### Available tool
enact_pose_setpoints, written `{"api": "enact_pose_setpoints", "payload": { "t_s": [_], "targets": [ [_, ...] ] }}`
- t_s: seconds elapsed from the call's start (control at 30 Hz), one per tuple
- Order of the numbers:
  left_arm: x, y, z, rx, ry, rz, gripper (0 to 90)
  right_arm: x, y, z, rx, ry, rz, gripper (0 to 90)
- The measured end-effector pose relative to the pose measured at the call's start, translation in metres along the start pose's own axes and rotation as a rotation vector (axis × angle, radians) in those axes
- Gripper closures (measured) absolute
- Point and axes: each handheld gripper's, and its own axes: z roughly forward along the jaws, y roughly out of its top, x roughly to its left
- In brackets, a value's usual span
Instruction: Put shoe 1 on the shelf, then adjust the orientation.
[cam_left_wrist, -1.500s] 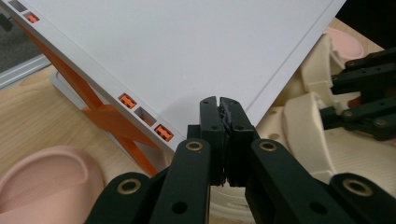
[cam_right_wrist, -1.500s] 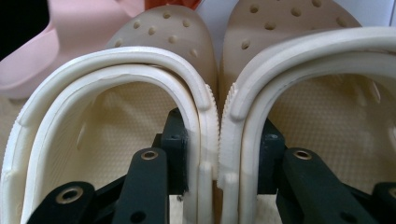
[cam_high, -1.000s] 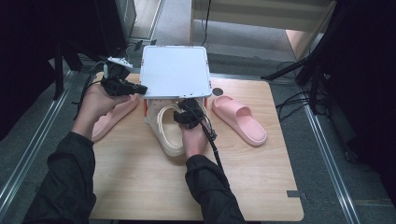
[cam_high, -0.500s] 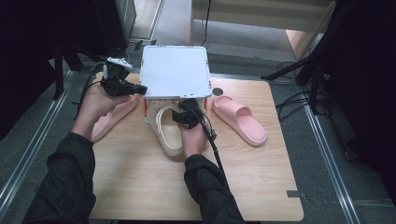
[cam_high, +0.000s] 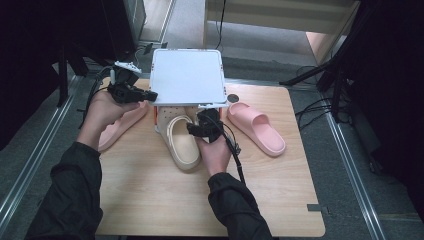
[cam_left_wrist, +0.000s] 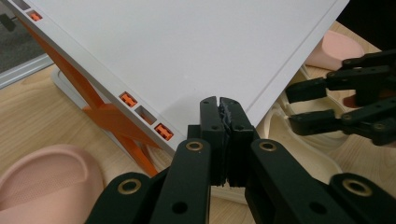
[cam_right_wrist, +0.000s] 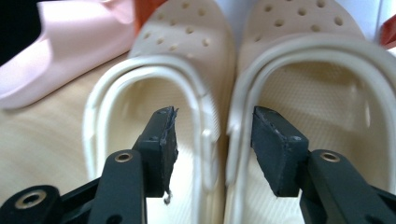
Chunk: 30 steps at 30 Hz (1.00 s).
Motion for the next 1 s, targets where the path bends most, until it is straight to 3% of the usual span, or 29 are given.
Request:
{"api": "enact_pose_setpoints", "payload": {
  "t_s": [0.2,0.57,0.9,1.0],
  "targets": [
    [-0.004,0.001,0.001,0.004,0.021,0.000,88.6,0.004,-0.011,-0.015,0.044,0.076,-0.037,58.8],
    [-0.002,-0.002,0.001,-0.013,0.003,-0.020,88.5,0.008,-0.046,-0.037,0.036,0.160,-0.084,84.2],
    [-0.001,-0.003,0.000,-0.020,0.001,-0.028,88.5,0.019,-0.075,-0.041,0.064,0.214,-0.141,89.8],
    [-0.001,-0.003,0.000,-0.019,0.001,-0.031,88.5,0.022,-0.081,-0.040,0.077,0.228,-0.177,90.0]
  ]
}}
